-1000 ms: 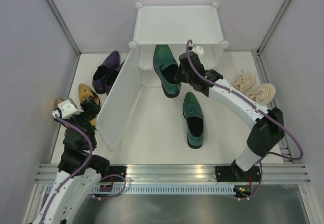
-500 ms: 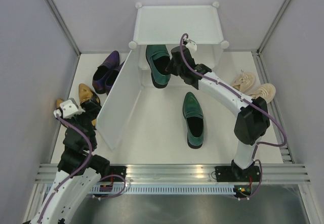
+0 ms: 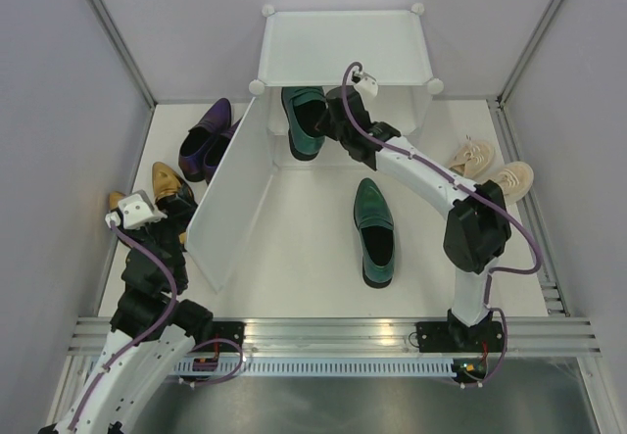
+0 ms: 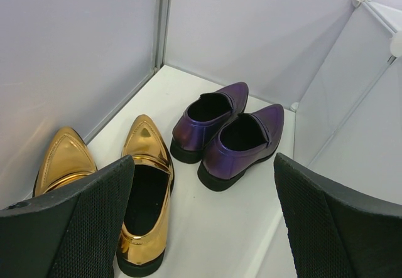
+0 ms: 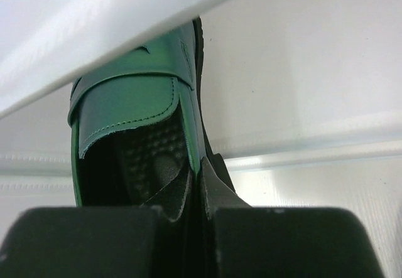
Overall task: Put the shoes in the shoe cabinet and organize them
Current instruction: Place the shoe in the shoe cabinet.
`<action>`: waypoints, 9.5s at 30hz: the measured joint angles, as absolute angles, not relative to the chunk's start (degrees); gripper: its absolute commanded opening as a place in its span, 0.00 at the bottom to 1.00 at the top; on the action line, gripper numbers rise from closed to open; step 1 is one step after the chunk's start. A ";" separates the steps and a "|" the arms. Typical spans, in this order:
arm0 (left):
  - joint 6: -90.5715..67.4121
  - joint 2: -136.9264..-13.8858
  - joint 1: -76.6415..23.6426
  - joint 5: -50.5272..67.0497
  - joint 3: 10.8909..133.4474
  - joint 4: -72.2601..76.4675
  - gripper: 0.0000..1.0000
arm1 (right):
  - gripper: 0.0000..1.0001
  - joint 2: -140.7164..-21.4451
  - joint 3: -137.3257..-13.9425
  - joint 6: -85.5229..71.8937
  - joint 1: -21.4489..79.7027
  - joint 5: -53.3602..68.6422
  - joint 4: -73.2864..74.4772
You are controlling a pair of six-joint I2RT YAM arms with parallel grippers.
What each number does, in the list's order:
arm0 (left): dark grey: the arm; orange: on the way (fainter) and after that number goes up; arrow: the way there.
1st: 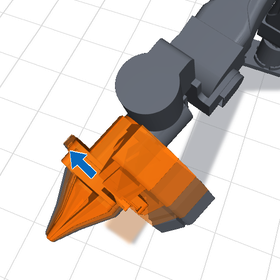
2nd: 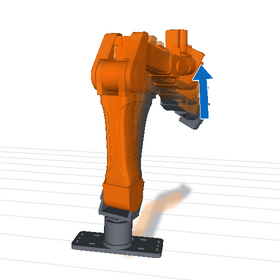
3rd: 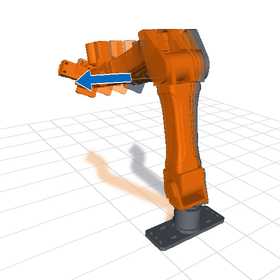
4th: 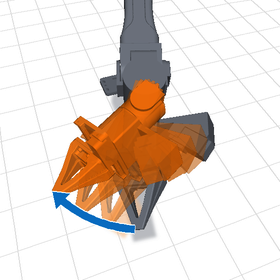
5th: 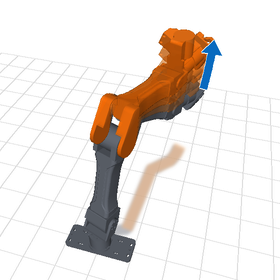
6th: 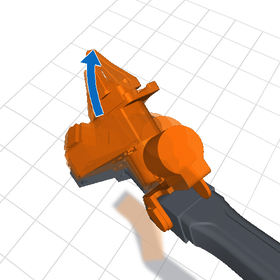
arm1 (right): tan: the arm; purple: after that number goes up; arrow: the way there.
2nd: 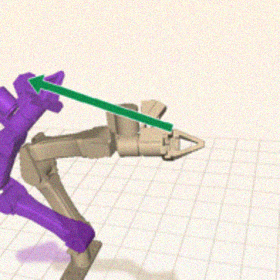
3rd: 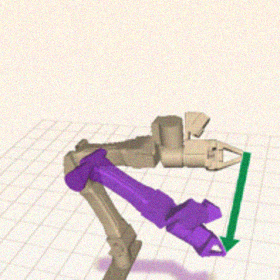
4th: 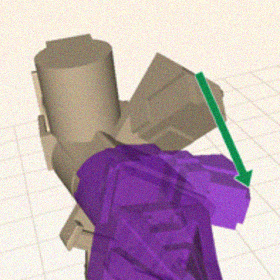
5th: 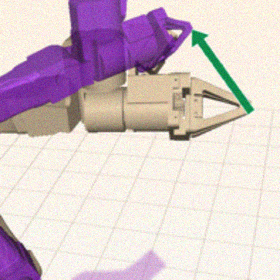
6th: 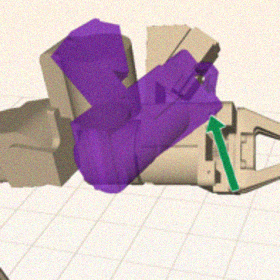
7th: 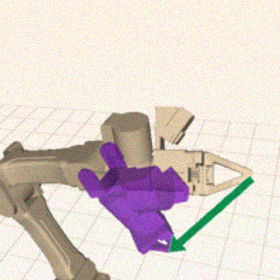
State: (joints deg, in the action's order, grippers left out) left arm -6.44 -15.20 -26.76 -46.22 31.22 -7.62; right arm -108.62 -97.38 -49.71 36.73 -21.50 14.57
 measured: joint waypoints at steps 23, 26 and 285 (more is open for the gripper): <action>-6.44 -14.57 -27.14 -46.33 31.22 -7.62 0.94 | 0.36 -116.33 -105.78 -49.89 36.62 -23.83 12.19; -6.44 -14.57 -27.14 -46.33 31.22 -7.62 0.94 | 0.50 -116.49 -106.59 -50.76 36.62 -23.73 9.47; 6.13 -56.95 -32.40 -19.18 71.59 -41.01 0.02 | 0.97 -124.36 -102.80 -21.91 42.04 -19.94 -13.21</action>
